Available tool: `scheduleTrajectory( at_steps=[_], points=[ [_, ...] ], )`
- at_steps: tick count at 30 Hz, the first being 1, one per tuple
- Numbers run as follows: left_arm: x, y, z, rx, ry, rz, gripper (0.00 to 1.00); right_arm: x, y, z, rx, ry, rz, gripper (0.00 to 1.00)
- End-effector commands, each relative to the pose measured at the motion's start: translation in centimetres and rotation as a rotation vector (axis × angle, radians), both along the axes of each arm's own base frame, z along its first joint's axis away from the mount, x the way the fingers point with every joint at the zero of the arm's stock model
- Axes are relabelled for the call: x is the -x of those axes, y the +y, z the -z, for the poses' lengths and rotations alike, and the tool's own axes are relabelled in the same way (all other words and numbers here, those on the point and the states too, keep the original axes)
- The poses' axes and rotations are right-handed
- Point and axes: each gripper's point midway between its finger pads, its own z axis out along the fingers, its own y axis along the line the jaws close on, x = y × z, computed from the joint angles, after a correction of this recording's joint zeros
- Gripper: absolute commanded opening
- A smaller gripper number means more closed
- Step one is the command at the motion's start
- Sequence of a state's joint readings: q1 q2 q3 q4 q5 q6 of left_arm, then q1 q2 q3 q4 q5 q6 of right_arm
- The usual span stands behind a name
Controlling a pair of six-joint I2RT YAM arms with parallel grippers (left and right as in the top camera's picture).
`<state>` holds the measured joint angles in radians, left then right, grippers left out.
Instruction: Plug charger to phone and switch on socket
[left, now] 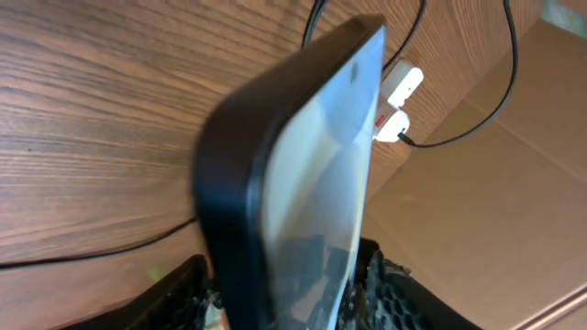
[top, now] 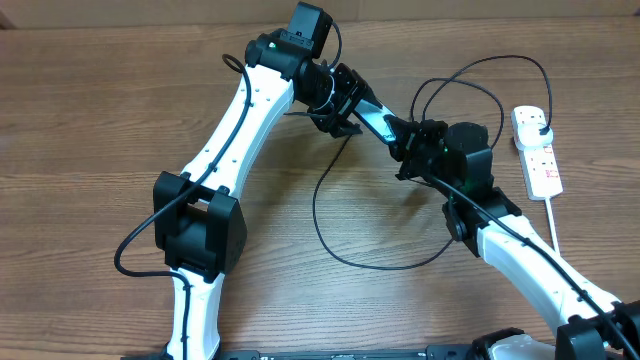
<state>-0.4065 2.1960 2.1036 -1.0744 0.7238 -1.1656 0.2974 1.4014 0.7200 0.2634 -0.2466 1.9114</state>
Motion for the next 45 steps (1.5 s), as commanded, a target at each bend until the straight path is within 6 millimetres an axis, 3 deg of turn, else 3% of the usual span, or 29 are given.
scheduleTrajectory(
  at_steps=[1,17,25,45],
  points=[
    [-0.7,0.2,-1.0,-0.013,-0.031,-0.034,0.52,0.0,0.6,-2.7,-0.027,-0.066,-0.003,0.04],
    [-1.1,0.4,-0.8,-0.032,0.019,-0.117,0.3,0.8,2.7,-3.3,-0.111,-0.038,-0.027,0.04],
    [-1.1,-0.2,-1.4,0.017,0.026,-0.106,0.04,1.2,3.6,-3.5,-0.118,-0.042,-0.051,0.04],
    [-1.3,-0.8,-2.4,0.08,0.071,-0.134,0.04,1.3,3.8,-3.6,-0.12,-0.046,-0.059,0.04]
  ],
)
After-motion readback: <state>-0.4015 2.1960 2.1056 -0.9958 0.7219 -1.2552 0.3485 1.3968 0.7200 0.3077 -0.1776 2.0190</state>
